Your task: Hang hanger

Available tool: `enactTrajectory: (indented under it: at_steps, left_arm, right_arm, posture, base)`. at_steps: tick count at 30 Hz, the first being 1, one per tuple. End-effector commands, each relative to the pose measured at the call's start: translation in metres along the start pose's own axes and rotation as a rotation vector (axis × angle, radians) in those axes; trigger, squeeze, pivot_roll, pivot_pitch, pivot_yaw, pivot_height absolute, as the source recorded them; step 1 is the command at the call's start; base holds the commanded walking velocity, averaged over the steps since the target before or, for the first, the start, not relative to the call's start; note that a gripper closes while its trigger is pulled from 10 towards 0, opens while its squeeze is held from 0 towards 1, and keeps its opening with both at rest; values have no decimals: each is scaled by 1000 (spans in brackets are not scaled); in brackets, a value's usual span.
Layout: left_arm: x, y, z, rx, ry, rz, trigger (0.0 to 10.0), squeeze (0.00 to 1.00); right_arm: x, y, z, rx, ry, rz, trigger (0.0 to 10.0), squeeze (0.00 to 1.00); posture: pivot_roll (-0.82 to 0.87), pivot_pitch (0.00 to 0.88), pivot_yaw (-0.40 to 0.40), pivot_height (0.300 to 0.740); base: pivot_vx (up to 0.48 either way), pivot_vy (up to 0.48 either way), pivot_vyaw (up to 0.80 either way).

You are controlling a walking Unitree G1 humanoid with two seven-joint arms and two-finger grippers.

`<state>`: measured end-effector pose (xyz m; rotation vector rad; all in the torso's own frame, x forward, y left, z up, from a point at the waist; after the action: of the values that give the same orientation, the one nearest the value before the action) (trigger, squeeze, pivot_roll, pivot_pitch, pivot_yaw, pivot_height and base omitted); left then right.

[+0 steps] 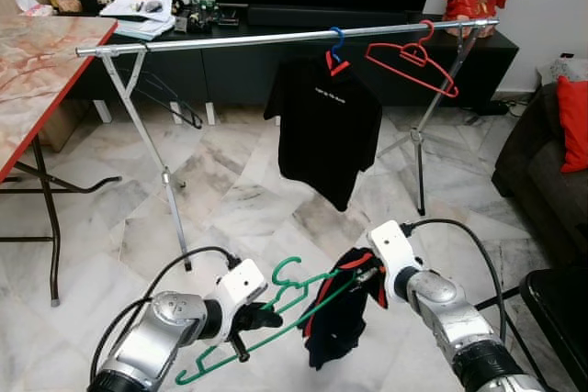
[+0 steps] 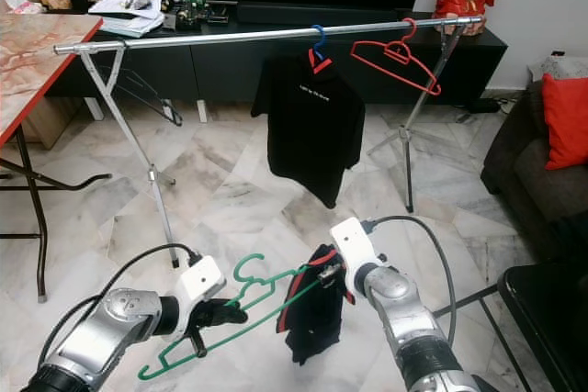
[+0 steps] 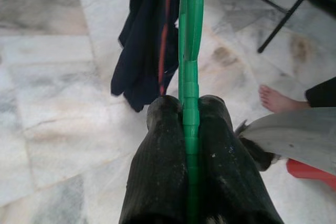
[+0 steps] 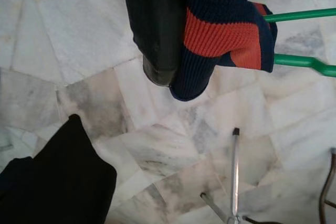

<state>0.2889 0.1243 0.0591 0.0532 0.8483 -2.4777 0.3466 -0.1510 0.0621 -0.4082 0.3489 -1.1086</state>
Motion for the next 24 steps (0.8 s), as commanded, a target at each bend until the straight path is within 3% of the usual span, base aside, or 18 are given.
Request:
enactTrajectory:
  at_steps: [1,11,15,24]
  left_arm:
    - [-7,0,-1,-14,22,49,10000,0]
    - [-10,3,-1,-17,17,82,10000,0]
    - [-10,6,-1,-12,20,95,10000,0]
    - [-22,8,-3,-52,35,215,10000,0]
  right_arm:
    - [-2,-1,13,47,5,15,10000,0]
    - [-1,-2,12,44,-1,14,10000,0]
    - [-10,-2,13,26,-27,77,10000,0]
    - [-8,-2,19,55,-15,35,10000,0]
  posture:
    - [29,85,-55,740]
    - [28,84,-56,740]
    - [27,86,-57,740]
    - [24,87,-57,740]
  base:
    - [0,0,0]
    - [0,0,0]
    - [0,0,0]
    - [0,0,0]
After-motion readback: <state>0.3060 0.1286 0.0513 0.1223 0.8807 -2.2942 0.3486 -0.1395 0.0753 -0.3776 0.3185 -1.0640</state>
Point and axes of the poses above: a point about 5 cm out from each wrist's last joint towards the gripper, its own y axis pointing out of the wrist towards the gripper, its own z axis along the axis of the wrist's last joint, x = y × z, the point moved 1 cm from there along y, pointing out of the wrist towards the gripper, and after that the axes turned 13 degrees about y, right-handed, at the moved point
